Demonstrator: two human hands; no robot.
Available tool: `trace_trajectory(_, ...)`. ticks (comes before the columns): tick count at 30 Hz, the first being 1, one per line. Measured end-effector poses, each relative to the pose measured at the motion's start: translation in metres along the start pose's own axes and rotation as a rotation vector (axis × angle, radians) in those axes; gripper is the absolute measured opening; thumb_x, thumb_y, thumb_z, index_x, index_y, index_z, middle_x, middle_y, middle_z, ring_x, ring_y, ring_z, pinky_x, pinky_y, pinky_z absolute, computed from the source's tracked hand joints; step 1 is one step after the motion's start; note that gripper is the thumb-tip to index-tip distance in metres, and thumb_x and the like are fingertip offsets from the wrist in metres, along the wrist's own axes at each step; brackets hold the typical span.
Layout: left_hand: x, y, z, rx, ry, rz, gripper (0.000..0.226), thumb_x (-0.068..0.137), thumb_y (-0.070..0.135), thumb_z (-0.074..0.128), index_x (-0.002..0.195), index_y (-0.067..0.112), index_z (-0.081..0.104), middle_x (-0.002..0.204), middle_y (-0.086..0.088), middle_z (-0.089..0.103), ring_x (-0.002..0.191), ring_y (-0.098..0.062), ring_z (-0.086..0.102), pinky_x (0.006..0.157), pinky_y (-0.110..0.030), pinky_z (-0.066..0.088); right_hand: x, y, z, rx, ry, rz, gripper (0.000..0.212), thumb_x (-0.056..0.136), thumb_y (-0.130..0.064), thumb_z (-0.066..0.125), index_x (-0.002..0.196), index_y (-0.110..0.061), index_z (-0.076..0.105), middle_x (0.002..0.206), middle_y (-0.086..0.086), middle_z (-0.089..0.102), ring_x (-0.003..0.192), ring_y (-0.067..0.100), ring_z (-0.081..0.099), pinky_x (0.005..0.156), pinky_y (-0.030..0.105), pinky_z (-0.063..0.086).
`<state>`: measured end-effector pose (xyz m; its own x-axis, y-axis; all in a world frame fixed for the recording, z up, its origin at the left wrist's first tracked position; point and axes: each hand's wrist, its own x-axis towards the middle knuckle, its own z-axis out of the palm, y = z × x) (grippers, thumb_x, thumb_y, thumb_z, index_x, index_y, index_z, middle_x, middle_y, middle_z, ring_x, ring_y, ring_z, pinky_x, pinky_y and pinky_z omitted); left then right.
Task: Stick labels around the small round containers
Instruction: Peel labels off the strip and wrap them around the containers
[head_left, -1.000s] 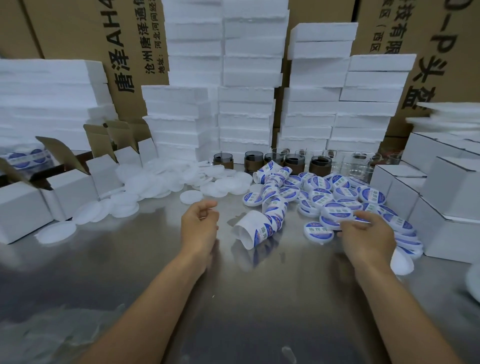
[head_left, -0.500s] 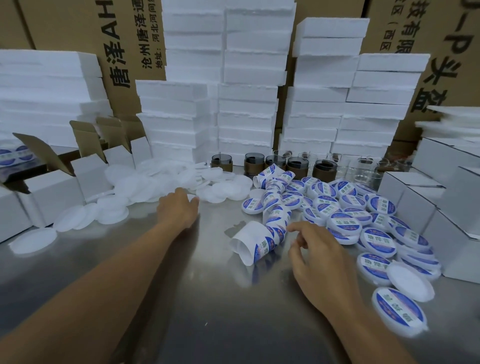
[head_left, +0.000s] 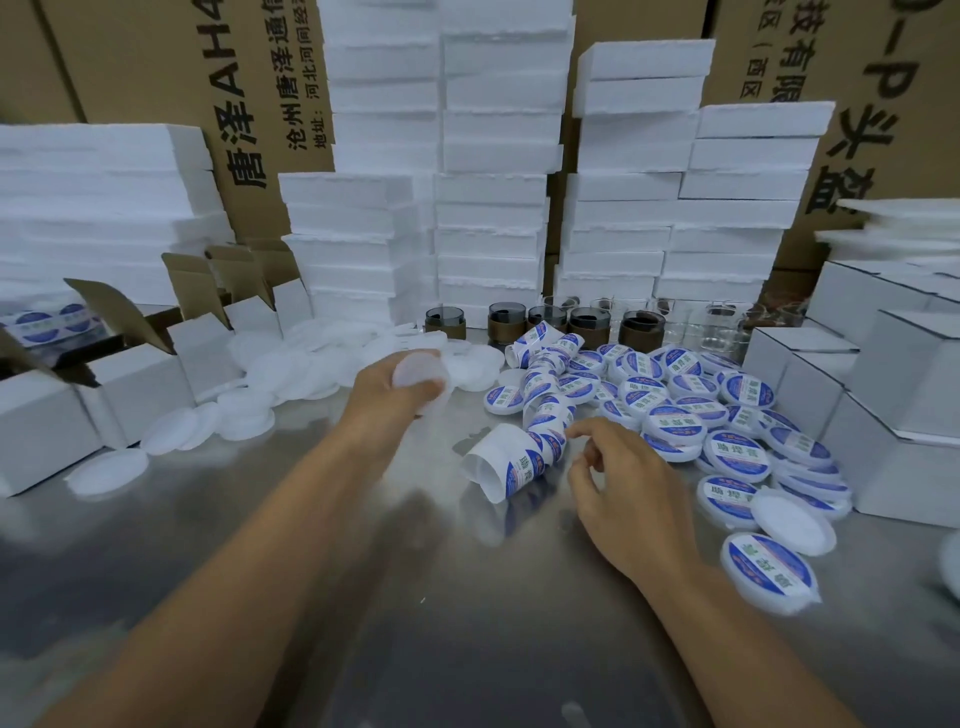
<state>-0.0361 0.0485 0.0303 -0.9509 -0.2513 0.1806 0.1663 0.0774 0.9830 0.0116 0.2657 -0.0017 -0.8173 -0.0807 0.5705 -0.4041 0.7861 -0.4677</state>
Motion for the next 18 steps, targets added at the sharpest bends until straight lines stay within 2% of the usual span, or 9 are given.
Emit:
trace_trajectory(3,-0.034,0.012,0.021,-0.398,-0.191,-0.041,0.019,0.091,0.004,0.052,0.095,0.016,0.067,0.075,0.009,0.07,0.061,-0.002,0.057,0.048,-0.015,0.042,-0.001,-0.003,0.001,0.036,0.009,-0.013,0.025,0.088,-0.016,0.053,0.111,-0.024,0.059,0.093,-0.01,0.06,0.092,0.01,0.054,0.071,0.024,0.037)
trace_trajectory(5,-0.049,0.012,0.031,-0.503,-0.249,-0.065,0.018,0.093,0.009,0.049,0.095,0.014,0.067,0.075,0.009,0.07,0.059,-0.001,0.06,0.047,-0.015,0.043,-0.002,-0.005,0.004,0.107,-0.025,-0.013,0.025,0.089,-0.023,0.055,0.113,-0.028,0.058,0.089,-0.016,0.053,0.092,0.008,0.051,0.073,0.024,0.037)
trace_trajectory(9,-0.059,0.006,0.03,-0.565,-0.343,-0.041,0.02,0.082,0.016,0.055,0.098,0.009,0.065,0.081,0.004,0.073,0.074,-0.004,0.067,0.065,-0.019,0.055,-0.003,-0.005,0.014,0.182,-0.113,0.021,0.045,0.083,-0.043,0.061,0.126,-0.03,0.053,0.102,-0.012,0.045,0.104,0.005,0.04,0.08,0.022,0.033)
trace_trajectory(12,-0.061,0.005,0.029,-0.613,-0.378,-0.05,0.029,0.074,0.015,0.057,0.101,0.004,0.062,0.086,-0.005,0.074,0.081,-0.015,0.07,0.077,-0.027,0.057,-0.001,-0.005,0.019,0.138,-0.158,-0.009,0.055,0.076,-0.049,0.066,0.126,-0.029,0.054,0.101,-0.011,0.039,0.106,0.005,0.035,0.08,0.023,0.032)
trace_trajectory(15,-0.063,0.003,0.032,-0.637,-0.417,-0.075,0.031,0.075,0.01,0.056,0.105,0.004,0.061,0.09,-0.008,0.073,0.083,-0.021,0.07,0.074,-0.027,0.057,0.0,-0.005,0.022,0.1,-0.135,-0.047,0.049,0.072,-0.045,0.071,0.117,-0.031,0.058,0.099,-0.013,0.038,0.103,0.005,0.036,0.078,0.023,0.033)
trace_trajectory(18,-0.065,0.001,0.034,-0.635,-0.436,-0.098,0.035,0.074,0.009,0.056,0.109,0.01,0.061,0.093,-0.01,0.074,0.085,-0.022,0.07,0.076,-0.029,0.057,0.003,-0.007,0.024,0.205,-0.076,-0.022,0.035,0.069,-0.034,0.077,0.101,-0.029,0.063,0.092,-0.019,0.038,0.098,0.002,0.037,0.073,0.011,0.03)
